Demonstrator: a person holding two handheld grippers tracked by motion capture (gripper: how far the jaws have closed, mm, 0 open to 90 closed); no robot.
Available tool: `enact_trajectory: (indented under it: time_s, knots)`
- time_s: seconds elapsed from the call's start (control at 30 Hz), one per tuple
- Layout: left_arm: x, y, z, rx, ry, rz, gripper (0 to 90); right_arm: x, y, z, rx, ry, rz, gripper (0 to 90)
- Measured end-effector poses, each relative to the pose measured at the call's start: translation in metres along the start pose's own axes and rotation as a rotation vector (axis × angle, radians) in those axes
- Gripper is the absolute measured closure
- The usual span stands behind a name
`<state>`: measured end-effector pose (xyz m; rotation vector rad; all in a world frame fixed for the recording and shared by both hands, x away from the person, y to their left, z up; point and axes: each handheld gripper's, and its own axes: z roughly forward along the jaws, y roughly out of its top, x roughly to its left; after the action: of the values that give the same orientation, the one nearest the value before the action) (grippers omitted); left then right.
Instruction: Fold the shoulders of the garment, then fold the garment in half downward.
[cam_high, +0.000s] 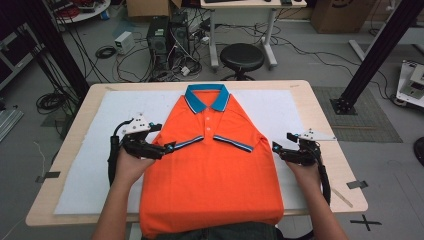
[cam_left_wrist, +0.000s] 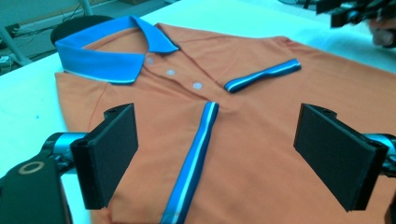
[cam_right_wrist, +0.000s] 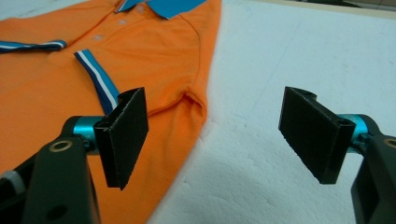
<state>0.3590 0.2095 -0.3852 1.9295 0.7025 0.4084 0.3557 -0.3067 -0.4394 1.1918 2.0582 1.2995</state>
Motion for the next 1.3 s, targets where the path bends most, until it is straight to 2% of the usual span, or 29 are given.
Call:
enact_trajectory:
  time_s: [0.07, 0.2, 0.33, 0.37, 0.53, 0.6, 0.7, 0.93, 0.97, 1.0, 1.23, 1.3]
  knots:
    - [0.004, -0.004, -0.002, 0.013, 0.011, 0.0, 10.8, 0.001, 0.001, -0.001, 0.001, 0.01, 0.004, 23.6]
    - [0.015, -0.011, -0.007, 0.01, 0.038, -0.017, 10.6, 0.003, 0.004, -0.002, -0.001, 0.028, 0.0, 23.1]
    - [0.02, -0.015, -0.007, 0.009, 0.048, -0.031, 10.6, 0.006, 0.008, -0.003, 0.0, 0.03, -0.022, 22.8]
    - [0.022, -0.017, -0.005, 0.025, 0.05, -0.037, 10.7, 0.009, 0.01, -0.003, -0.002, 0.033, -0.038, 22.8]
    - [0.025, -0.023, -0.002, 0.03, 0.053, -0.045, 10.7, 0.015, 0.012, 0.0, 0.008, 0.048, -0.043, 22.8]
    - [0.027, -0.026, -0.001, 0.028, 0.067, -0.049, 10.7, 0.016, 0.013, 0.001, 0.008, 0.048, -0.047, 22.8]
    - [0.032, -0.03, -0.001, 0.024, 0.087, -0.077, 10.6, 0.017, 0.017, 0.0, 0.008, 0.049, -0.055, 22.8]
    - [0.041, -0.026, 0.0, 0.026, 0.106, -0.094, 10.7, 0.022, 0.027, -0.001, 0.015, 0.042, -0.091, 22.8]
    - [0.042, -0.024, -0.001, -0.004, 0.116, -0.105, 10.6, 0.022, 0.031, 0.0, 0.021, 0.042, -0.095, 22.9]
    - [0.043, -0.023, -0.001, -0.006, 0.114, -0.106, 10.7, 0.021, 0.033, 0.001, 0.023, 0.041, -0.096, 23.0]
    - [0.046, -0.014, 0.003, 0.029, 0.123, -0.093, 10.7, 0.016, 0.046, 0.009, 0.043, 0.029, -0.096, 22.9]
    - [0.048, -0.012, 0.004, 0.017, 0.119, -0.1, 10.6, 0.015, 0.051, 0.013, 0.056, 0.028, -0.103, 23.0]
